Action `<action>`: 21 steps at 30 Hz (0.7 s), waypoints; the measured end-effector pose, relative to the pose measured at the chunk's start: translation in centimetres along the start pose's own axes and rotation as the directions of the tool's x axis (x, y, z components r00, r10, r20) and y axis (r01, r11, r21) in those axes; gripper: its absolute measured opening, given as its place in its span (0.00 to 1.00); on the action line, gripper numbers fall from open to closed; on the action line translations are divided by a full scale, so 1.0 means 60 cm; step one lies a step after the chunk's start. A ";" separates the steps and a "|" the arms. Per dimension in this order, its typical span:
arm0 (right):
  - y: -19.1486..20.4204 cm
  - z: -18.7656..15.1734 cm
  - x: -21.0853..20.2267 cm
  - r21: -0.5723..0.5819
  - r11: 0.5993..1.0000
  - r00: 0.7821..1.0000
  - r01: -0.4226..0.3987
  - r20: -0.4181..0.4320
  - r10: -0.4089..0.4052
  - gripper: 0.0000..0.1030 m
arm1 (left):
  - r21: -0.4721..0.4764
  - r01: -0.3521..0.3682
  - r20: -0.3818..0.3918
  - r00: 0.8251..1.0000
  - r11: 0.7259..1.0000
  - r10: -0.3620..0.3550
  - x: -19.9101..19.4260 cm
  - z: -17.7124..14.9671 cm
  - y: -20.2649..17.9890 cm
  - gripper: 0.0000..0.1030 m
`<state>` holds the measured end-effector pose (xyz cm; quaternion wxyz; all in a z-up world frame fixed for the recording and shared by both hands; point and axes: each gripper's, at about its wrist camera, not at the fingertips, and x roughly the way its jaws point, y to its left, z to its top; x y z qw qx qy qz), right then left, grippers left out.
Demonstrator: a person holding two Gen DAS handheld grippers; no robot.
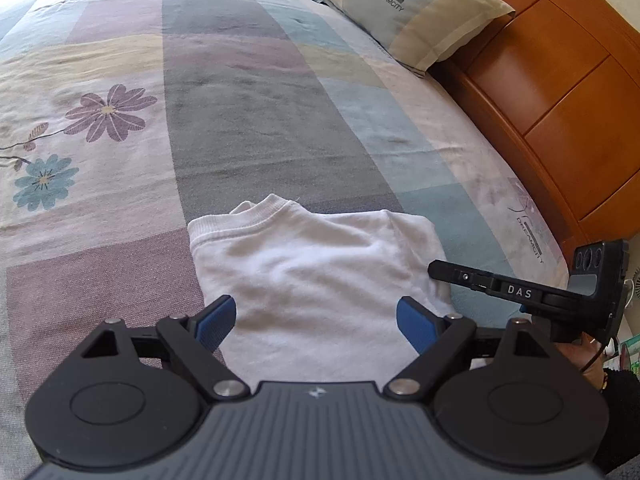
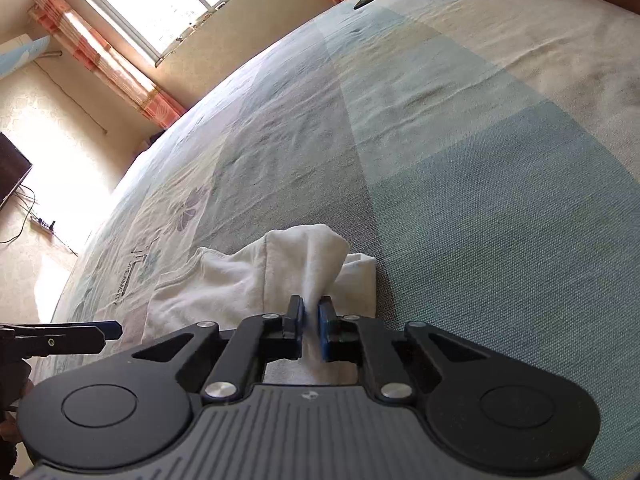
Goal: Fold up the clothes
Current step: 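Pinch the sweatshirt's side edge with the right gripper and straighten it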
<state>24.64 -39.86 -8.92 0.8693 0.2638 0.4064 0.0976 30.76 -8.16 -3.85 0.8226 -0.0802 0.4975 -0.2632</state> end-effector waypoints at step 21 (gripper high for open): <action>0.072 -0.011 -0.002 -0.075 0.991 0.994 -0.109 -0.033 0.107 0.41 | -0.025 -0.040 -0.007 0.999 0.999 0.039 0.003 -0.001 0.002 0.85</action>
